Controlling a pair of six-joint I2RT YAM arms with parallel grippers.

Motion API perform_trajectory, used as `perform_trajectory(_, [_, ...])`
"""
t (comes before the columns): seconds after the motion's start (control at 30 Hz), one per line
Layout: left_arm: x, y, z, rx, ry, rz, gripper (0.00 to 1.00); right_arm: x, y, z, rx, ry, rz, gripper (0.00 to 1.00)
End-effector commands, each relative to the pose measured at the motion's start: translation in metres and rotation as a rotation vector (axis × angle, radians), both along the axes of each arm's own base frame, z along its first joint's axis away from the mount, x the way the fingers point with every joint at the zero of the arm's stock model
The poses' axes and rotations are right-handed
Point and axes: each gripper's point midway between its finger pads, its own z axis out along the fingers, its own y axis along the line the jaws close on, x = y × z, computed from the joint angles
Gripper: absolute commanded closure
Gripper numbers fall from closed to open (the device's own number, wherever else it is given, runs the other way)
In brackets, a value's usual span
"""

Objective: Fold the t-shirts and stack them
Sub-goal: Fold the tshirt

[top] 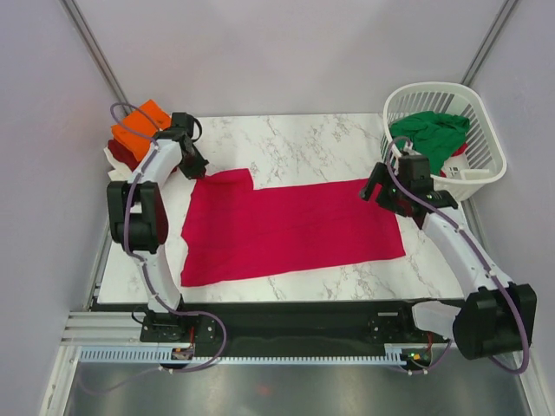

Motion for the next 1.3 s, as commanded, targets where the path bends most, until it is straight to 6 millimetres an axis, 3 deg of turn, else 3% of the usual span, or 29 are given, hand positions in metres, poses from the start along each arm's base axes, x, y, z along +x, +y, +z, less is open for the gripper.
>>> perform_trajectory(0.0, [-0.005,0.002,0.051,0.015,-0.129,0.024,0.98,0.048,0.004,0.031,-0.135,-0.084,-0.032,0.09])
perform_trajectory(0.07, [-0.013,0.010,0.067,0.037,-0.163,0.048,0.98,0.068,0.011,0.031,-0.173,-0.078,-0.026,0.09])
perform_trajectory(0.2, [-0.019,0.030,0.080,0.051,-0.189,0.077,0.98,0.124,0.020,0.023,-0.238,-0.056,-0.020,0.09])
perform_trajectory(0.23, [-0.019,0.030,0.082,0.049,-0.193,0.074,0.98,0.133,0.018,0.021,-0.255,-0.055,-0.025,0.09])
perform_trajectory(0.27, [-0.021,0.042,0.081,0.050,-0.189,0.095,0.98,0.144,0.017,0.004,-0.288,-0.019,-0.025,0.09])
perform_trajectory(0.3, [-0.023,0.043,0.081,0.051,-0.187,0.093,0.98,0.159,0.018,0.014,-0.303,-0.050,-0.024,0.09])
perform_trajectory(0.37, [-0.024,0.045,0.078,0.063,-0.180,0.092,0.98,0.170,0.015,0.005,-0.351,-0.008,-0.014,0.08])
perform_trajectory(0.4, [-0.024,0.048,0.078,0.074,-0.176,0.096,0.98,0.185,0.017,-0.003,-0.367,0.010,-0.010,0.08])
perform_trajectory(0.47, [-0.026,0.052,0.075,0.082,-0.168,0.110,0.98,0.190,0.017,-0.027,-0.388,0.072,-0.001,0.09])
perform_trajectory(0.53, [-0.028,0.058,0.078,0.097,-0.172,0.124,0.98,0.199,0.017,-0.031,-0.401,0.068,-0.012,0.09])
perform_trajectory(0.57, [-0.028,0.061,0.079,0.111,-0.172,0.128,0.98,0.201,0.016,-0.042,-0.413,0.089,-0.005,0.09])
perform_trajectory(0.73, [-0.031,0.078,0.089,0.150,-0.179,0.168,0.98,0.214,0.015,-0.049,-0.435,0.094,-0.010,0.11])
perform_trajectory(1.07, [-0.034,0.102,0.077,0.144,-0.139,0.233,0.98,0.216,0.011,-0.064,-0.490,0.123,-0.010,0.12])
perform_trajectory(1.27, [-0.030,0.095,0.069,0.100,-0.124,0.204,0.98,0.225,0.015,-0.077,-0.478,0.133,-0.001,0.17])
